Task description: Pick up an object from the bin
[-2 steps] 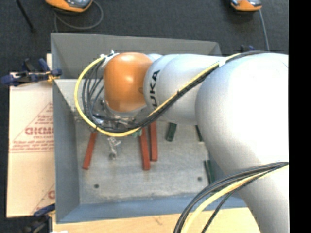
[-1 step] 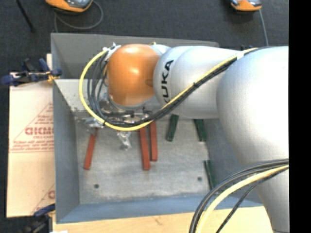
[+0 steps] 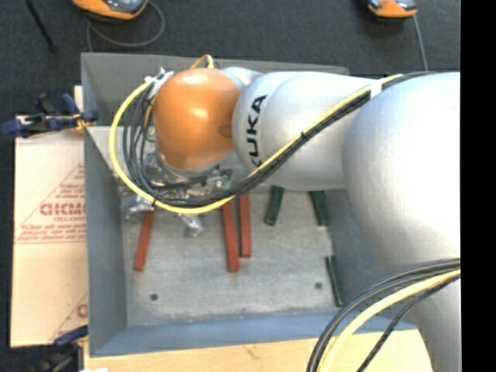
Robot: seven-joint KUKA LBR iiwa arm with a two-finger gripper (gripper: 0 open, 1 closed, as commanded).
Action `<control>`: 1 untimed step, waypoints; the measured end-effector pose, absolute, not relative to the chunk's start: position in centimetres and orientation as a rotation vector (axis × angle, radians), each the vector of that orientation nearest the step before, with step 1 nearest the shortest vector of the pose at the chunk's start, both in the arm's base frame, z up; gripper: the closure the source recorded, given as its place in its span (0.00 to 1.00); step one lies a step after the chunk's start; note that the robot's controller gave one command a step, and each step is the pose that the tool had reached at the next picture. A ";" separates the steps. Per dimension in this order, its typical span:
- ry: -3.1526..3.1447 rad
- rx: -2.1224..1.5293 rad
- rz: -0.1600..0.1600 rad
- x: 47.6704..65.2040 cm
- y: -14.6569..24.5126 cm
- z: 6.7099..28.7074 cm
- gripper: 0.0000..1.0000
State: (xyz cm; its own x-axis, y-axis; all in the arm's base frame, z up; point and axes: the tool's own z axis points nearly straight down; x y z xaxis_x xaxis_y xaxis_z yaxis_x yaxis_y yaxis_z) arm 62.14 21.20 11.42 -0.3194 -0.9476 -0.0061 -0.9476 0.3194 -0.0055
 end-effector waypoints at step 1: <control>2.084 -2.332 -0.008 63.1 21.4 7.4 0.00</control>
Offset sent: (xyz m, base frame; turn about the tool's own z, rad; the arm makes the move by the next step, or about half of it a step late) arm 0.0059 0.0017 -0.0442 -0.4404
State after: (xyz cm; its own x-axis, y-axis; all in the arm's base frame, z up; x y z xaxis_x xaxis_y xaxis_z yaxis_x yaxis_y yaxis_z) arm 63.10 21.40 7.36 0.1122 -0.9937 -0.0056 -0.9936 -0.1121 -0.0141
